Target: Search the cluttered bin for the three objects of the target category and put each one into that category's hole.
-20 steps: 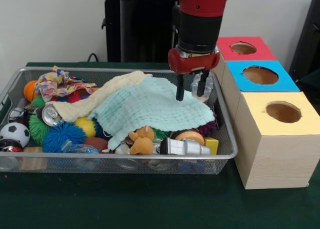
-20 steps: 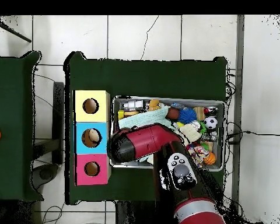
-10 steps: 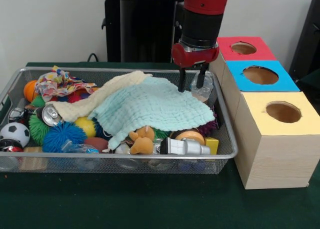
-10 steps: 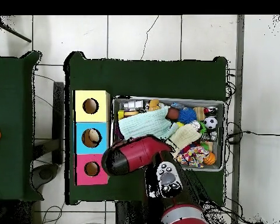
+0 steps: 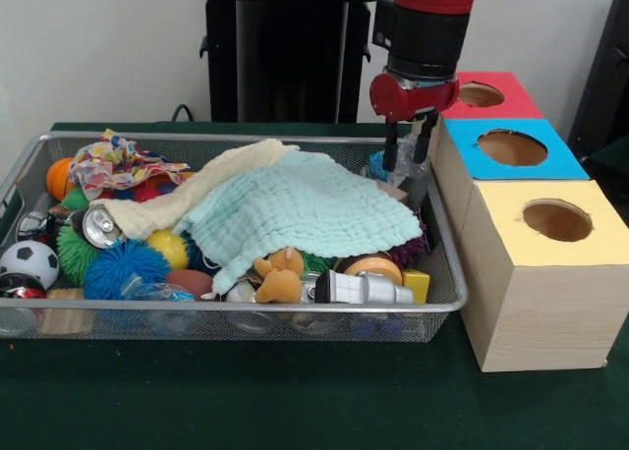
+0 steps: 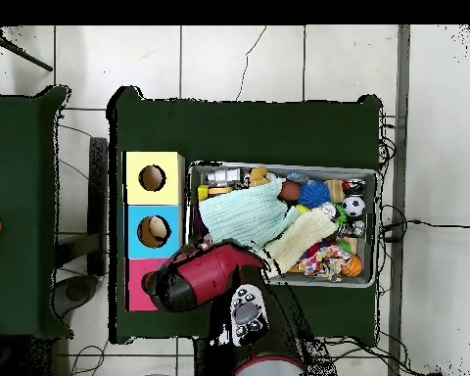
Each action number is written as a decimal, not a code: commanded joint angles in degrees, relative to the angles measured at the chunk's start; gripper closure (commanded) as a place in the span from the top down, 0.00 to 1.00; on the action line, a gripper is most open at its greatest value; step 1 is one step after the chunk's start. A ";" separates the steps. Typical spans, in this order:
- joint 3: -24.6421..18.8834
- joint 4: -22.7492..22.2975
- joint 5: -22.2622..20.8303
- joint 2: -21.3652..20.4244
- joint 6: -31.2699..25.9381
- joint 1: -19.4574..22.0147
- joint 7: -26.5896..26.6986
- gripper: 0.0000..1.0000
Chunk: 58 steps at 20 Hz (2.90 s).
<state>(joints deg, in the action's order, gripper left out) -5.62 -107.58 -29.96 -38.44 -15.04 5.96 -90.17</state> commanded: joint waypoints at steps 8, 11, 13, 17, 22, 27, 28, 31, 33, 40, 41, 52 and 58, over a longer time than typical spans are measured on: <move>5.71 -0.14 -0.22 11.41 11.00 0.68 -10.69 1.00; 5.37 -0.05 -0.48 11.34 10.69 1.78 -8.86 1.00; 4.75 -0.62 -0.68 10.51 9.73 2.84 -7.55 1.00; 4.43 -1.84 -2.12 9.44 9.16 4.59 -5.75 1.00; 2.88 -3.36 -1.66 6.82 6.50 6.08 -4.50 1.00; -0.24 -4.58 0.18 2.55 1.44 8.10 -2.27 1.00; -3.10 -6.20 2.35 -1.69 -2.10 9.67 -0.95 1.00; -9.06 -8.82 7.19 -9.66 -9.97 12.74 2.25 1.00; -11.39 -9.17 10.22 -12.41 -13.38 13.68 2.07 1.00; -11.97 -8.32 10.10 -13.29 -15.84 13.46 1.66 1.00; -11.76 -8.28 9.44 -12.87 -15.07 13.33 1.17 1.00; -10.13 -6.73 0.96 -6.62 -6.15 11.86 0.66 1.00; -20.42 -5.48 -3.24 -5.17 -15.06 15.79 15.80 1.00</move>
<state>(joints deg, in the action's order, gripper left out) -16.29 -114.90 -28.37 -46.90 -25.38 19.16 -89.95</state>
